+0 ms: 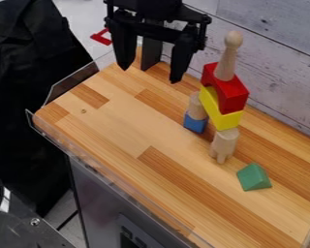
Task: Remove the figure off of the tower
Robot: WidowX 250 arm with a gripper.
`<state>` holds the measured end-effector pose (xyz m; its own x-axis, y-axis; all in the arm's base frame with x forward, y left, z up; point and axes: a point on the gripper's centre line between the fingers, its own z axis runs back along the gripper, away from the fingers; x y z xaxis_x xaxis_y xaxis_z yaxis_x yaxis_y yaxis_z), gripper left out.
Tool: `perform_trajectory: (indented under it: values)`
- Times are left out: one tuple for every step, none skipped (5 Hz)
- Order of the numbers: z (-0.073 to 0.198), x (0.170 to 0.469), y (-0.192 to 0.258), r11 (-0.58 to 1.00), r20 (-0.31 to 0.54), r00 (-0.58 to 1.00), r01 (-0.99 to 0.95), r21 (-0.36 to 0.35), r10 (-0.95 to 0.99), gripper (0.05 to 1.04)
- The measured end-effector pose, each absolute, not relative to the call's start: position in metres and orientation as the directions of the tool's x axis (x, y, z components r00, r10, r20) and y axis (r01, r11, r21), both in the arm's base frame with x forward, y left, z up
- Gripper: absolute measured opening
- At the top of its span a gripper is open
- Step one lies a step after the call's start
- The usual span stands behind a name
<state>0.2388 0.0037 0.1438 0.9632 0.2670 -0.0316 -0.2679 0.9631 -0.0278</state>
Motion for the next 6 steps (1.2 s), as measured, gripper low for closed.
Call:
perform_trajectory:
  values:
    - [0.137,0.237,0.003,0.963,-0.059,0.962,-0.268,-0.024,0.266,1.000]
    - [0.148,0.242,-0.012,0.993,-0.046,0.995,-0.091,-0.074,0.088,1.000]
    - [0.162,0.249,-0.029,0.995,-0.009,0.999,0.041,-0.086,-0.041,1.000]
    - [0.179,0.258,-0.036,0.991,0.042,0.994,0.104,-0.086,-0.101,1.000]
    - [0.190,0.277,-0.033,0.989,0.050,0.989,0.139,-0.042,-0.137,1.000]
    - [0.197,0.294,-0.028,0.986,0.051,0.985,0.165,-0.004,-0.164,1.000]
